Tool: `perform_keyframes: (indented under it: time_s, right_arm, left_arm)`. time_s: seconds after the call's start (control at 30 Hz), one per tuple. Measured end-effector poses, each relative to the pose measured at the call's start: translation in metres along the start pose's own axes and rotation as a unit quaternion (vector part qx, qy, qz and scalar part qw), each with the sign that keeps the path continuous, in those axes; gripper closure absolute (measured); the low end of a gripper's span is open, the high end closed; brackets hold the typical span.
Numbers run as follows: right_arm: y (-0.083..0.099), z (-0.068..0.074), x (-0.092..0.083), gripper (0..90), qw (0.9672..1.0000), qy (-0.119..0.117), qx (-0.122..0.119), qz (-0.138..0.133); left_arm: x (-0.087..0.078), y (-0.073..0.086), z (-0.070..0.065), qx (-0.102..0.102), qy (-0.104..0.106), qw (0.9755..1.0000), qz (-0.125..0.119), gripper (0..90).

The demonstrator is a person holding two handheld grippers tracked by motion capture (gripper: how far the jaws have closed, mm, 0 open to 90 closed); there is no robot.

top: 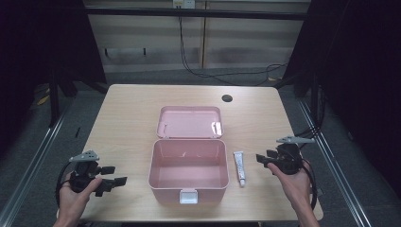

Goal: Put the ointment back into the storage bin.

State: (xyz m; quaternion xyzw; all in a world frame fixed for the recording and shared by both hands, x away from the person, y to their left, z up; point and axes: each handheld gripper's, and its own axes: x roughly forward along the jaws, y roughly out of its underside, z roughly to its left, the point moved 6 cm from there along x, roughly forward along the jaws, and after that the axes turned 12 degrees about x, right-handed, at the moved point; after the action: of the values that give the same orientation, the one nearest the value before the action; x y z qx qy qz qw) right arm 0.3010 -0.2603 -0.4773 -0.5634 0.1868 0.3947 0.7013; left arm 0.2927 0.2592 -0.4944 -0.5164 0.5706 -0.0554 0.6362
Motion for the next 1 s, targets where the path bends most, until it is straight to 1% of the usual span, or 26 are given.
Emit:
perform_keyframes:
  time_s: [0.03,0.1,0.17,0.23,0.3,0.33,0.4,0.43,0.5,0.53,0.57,0.6,0.63,0.67,0.7,0.73,0.8,0.83,0.87,0.9,0.93,1.0]
  right_arm:
    - [-0.002,0.002,0.001,53.7,1.0,-0.002,-0.005,0.003]
    - [-0.009,0.005,0.001,55.5,0.9999,-0.005,-0.008,-0.005]
    - [-0.015,0.007,-0.001,55.9,0.9999,-0.01,-0.003,-0.003]
    - [-0.021,0.01,-0.002,56.9,0.9999,-0.014,-0.005,0.001]
    - [-0.027,0.012,-0.006,56.9,0.9996,-0.018,0.014,0.016]
    - [-0.03,0.013,-0.009,55.8,0.9995,-0.015,0.016,0.021]
    - [-0.034,0.015,-0.012,52.8,0.9988,-0.021,0.013,0.041]
    - [-0.035,0.017,-0.013,51.4,0.9983,-0.02,0.011,0.054]
    - [-0.035,0.02,-0.014,48.9,0.9972,-0.013,0.005,0.073]
    - [-0.034,0.021,-0.013,47.7,0.9965,-0.015,0.005,0.083]
    - [-0.033,0.023,-0.012,47.4,0.9956,-0.022,0.01,0.09]
    - [-0.031,0.025,-0.009,46.5,0.9945,-0.02,0.013,0.102]
    - [-0.031,0.025,-0.009,46.5,0.9945,-0.02,0.013,0.102]
    - [-0.03,0.026,-0.007,46.4,0.9937,-0.015,0.012,0.11]
    - [-0.028,0.026,-0.004,46.9,0.9928,-0.009,0.013,0.119]
    - [-0.027,0.026,-0.001,47.8,0.9924,-0.008,0.015,0.122]
    - [-0.024,0.026,0.003,48.2,0.9895,-0.006,0.02,0.143]
    - [-0.024,0.025,0.004,51.0,0.9896,-0.001,0.025,0.142]
    - [-0.024,0.025,0.004,51.0,0.9896,-0.001,0.025,0.142]
    - [-0.021,0.027,0.007,52.4,0.9874,-0.002,0.023,0.157]
    - [-0.021,0.027,0.007,52.4,0.9874,-0.002,0.023,0.157]
    - [-0.018,0.028,0.009,55.0,0.9848,-0.004,0.025,0.172]
  left_arm:
    - [0.0,0.0,0.0,0.0,0.0,1.0,0.0,22.7]
    - [0.001,0.0,0.0,-0.001,0.001,1.0,0.001,22.7]
    - [0.0,0.0,0.0,0.001,0.0,1.0,0.0,22.7]
    - [0.0,0.0,0.0,0.0,0.0,1.0,0.0,22.7]
    - [0.0,0.0,0.0,0.002,-0.001,1.0,0.003,22.7]
    - [0.0,0.0,0.0,0.002,0.0,1.0,0.002,22.7]
    - [0.001,0.0,0.0,-0.001,0.0,1.0,0.001,22.7]
    - [0.001,0.0,0.0,-0.001,0.0,1.0,0.001,22.7]
    - [0.001,0.0,0.0,0.0,0.002,1.0,0.002,22.7]
    - [0.001,0.0,0.0,0.0,0.0,1.0,0.001,22.7]
    - [0.001,0.0,0.0,0.0,0.0,1.0,0.001,22.7]
    - [0.001,0.0,0.0,0.001,0.0,1.0,0.002,22.7]
    - [0.001,0.0,0.0,0.001,0.0,1.0,0.002,22.7]
    - [0.001,0.0,0.0,0.0,0.0,1.0,0.001,22.7]
    - [0.001,0.0,0.0,0.0,0.0,1.0,0.001,22.7]
    - [0.0,0.0,0.0,0.001,0.001,1.0,0.001,22.7]
    - [0.001,0.0,0.0,0.0,0.004,1.0,0.001,22.7]
    - [0.001,0.0,0.0,0.002,0.003,1.0,0.002,22.7]
    - [0.001,0.0,0.0,0.002,0.003,1.0,0.002,22.7]
    - [0.001,0.0,-0.001,0.002,0.004,1.0,0.003,22.7]
    - [0.001,0.0,-0.001,0.002,0.004,1.0,0.003,22.7]
    - [0.001,0.0,-0.001,0.002,0.005,1.0,0.002,22.7]
